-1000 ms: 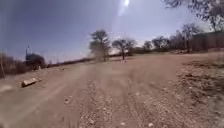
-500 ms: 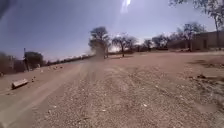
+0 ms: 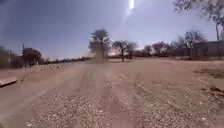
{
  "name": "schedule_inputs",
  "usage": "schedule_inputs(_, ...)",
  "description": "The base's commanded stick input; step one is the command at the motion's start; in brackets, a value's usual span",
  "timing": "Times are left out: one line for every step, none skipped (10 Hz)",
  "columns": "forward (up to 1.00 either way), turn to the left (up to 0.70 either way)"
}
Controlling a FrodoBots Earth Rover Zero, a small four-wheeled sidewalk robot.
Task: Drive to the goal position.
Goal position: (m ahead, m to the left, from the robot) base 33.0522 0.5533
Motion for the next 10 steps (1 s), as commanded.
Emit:
schedule_inputs(1.0,0.0)
schedule_inputs(1.0,0.0)
schedule_inputs(1.0,0.0)
schedule_inputs(1.0,0.0)
schedule_inputs(1.0,0.0)
schedule_inputs(1.0,0.0)
schedule_inputs(1.0,0.0)
schedule_inputs(1.0,0.0)
schedule_inputs(1.0,0.0)
schedule_inputs(1.0,0.0)
